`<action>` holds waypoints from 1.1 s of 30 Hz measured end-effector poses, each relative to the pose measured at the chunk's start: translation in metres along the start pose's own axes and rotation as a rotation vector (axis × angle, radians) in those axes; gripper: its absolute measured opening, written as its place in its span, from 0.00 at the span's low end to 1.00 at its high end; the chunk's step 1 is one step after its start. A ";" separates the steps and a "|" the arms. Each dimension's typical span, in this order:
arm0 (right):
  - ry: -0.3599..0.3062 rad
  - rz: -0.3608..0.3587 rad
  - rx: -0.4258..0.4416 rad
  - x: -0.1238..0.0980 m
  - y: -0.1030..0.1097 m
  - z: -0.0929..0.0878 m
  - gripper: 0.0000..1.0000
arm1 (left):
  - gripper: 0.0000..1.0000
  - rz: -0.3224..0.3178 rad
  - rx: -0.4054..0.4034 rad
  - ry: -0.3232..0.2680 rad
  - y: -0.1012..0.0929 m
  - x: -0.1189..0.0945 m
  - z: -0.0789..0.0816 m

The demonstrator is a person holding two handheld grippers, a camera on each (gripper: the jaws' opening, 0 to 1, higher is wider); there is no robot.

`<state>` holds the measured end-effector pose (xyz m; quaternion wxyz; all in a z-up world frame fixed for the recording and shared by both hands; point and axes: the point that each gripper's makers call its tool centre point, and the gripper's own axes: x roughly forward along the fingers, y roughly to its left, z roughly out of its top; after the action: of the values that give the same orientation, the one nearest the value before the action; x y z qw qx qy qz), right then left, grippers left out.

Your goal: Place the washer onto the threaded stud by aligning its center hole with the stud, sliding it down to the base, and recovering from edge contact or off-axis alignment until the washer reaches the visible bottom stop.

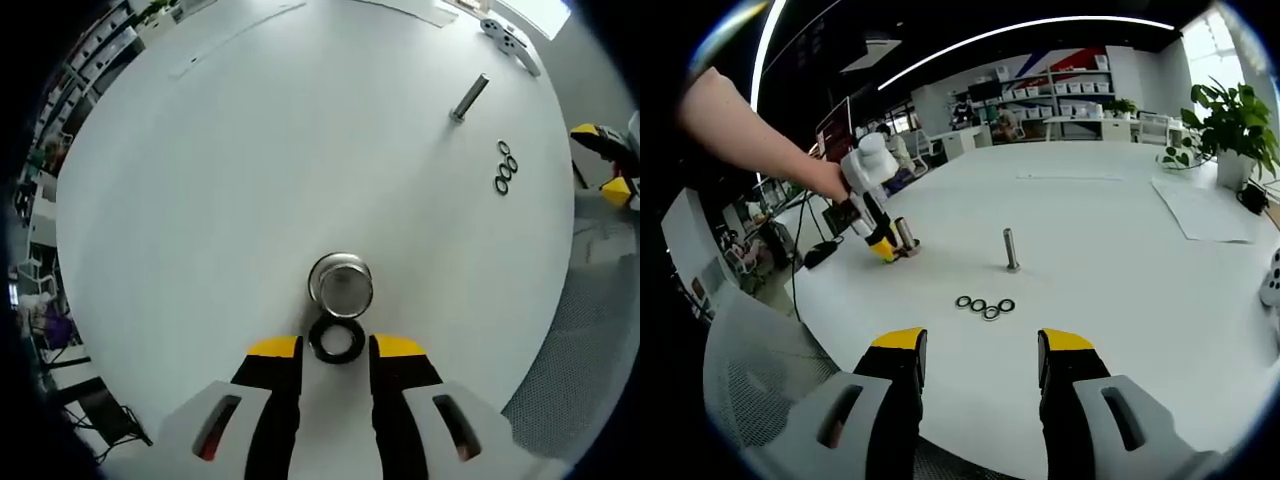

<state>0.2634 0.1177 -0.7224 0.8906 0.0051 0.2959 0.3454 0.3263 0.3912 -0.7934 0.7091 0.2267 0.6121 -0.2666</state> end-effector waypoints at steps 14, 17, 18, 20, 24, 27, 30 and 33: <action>0.001 -0.003 0.000 0.000 -0.001 0.000 0.47 | 0.21 0.012 0.004 -0.002 0.000 0.004 -0.004; 0.002 -0.002 -0.001 0.000 0.000 0.000 0.47 | 0.20 0.015 0.000 -0.016 0.000 0.003 -0.005; 0.001 -0.002 -0.002 0.000 0.000 0.000 0.47 | 0.20 0.012 -0.001 -0.015 0.000 0.003 -0.006; 0.003 -0.002 -0.001 0.000 0.000 0.000 0.47 | 0.20 0.011 -0.002 -0.013 0.001 0.004 -0.009; 0.003 -0.003 -0.002 0.000 0.000 0.000 0.47 | 0.20 0.010 -0.001 -0.004 0.000 0.003 -0.015; 0.004 -0.002 -0.002 0.000 0.000 -0.001 0.47 | 0.20 0.009 0.001 0.000 -0.001 0.002 -0.021; 0.003 -0.002 -0.003 0.000 -0.001 -0.001 0.47 | 0.20 0.010 -0.004 -0.004 -0.002 0.002 -0.024; 0.003 -0.002 -0.002 0.000 0.000 0.000 0.47 | 0.20 0.018 -0.012 -0.017 -0.002 0.001 -0.023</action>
<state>0.2632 0.1175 -0.7226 0.8905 0.0036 0.2969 0.3447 0.3076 0.4046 -0.7982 0.7180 0.2254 0.6057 -0.2585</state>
